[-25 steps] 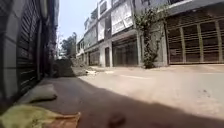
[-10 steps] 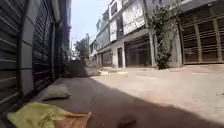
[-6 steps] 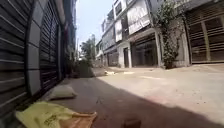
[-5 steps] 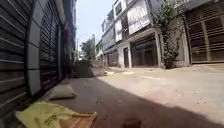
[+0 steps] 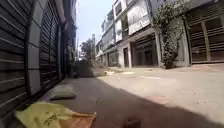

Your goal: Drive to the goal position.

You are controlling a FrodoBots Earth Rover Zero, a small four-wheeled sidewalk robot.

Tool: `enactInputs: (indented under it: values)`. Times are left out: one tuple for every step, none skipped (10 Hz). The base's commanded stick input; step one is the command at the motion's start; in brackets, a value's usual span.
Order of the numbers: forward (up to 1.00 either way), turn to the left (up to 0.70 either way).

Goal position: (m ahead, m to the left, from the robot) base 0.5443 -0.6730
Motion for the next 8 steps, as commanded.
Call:
enactInputs:
  values:
    - [0.00, 0.00]
    - [0.00, 0.00]
    - [0.00, 0.00]
    - [0.00, 0.00]
    - [0.00, 0.00]
    - [0.00, -0.63]
    - [0.00, -0.85]
    - [0.00, -1.00]
